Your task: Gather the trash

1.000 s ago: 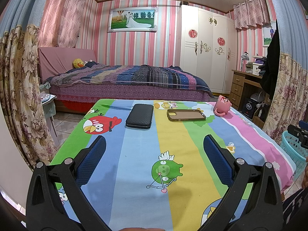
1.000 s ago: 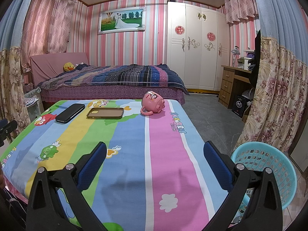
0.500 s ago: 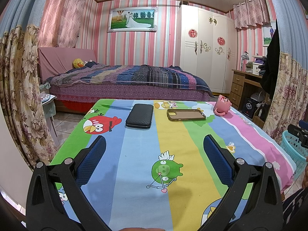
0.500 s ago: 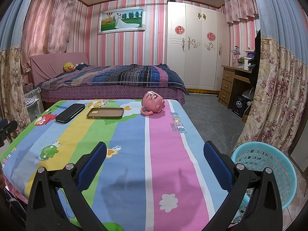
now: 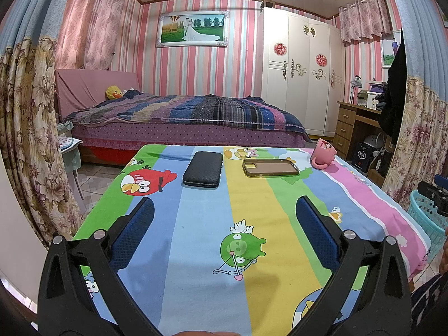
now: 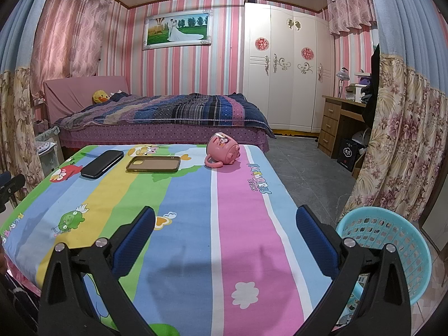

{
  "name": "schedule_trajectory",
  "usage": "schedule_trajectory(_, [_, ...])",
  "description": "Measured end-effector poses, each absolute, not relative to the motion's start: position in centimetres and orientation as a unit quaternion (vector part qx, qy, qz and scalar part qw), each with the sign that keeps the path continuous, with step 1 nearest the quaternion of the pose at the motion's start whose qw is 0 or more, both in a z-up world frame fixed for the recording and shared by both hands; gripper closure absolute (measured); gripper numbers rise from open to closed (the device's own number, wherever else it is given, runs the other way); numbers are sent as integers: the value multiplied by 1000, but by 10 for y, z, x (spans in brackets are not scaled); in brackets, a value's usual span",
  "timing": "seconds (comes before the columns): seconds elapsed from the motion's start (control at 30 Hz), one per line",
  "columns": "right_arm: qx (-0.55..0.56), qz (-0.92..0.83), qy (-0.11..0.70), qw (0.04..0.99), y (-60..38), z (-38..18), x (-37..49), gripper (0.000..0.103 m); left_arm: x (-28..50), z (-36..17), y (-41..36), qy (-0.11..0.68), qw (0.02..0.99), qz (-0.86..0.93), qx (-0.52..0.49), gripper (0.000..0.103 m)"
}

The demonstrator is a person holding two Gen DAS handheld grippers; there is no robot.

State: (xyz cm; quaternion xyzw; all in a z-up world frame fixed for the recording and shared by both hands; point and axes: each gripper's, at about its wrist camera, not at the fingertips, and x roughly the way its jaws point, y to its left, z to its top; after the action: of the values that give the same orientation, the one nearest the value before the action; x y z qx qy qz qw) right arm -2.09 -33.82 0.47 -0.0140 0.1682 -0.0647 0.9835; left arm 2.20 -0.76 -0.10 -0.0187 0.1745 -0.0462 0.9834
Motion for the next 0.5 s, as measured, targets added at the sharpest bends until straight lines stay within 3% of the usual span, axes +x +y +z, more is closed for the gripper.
schedule_trajectory(0.5, [-15, -64, 168, 984, -340, 4, -21, 5, 22, -1, -7, 174, 983, -49, -22, 5])
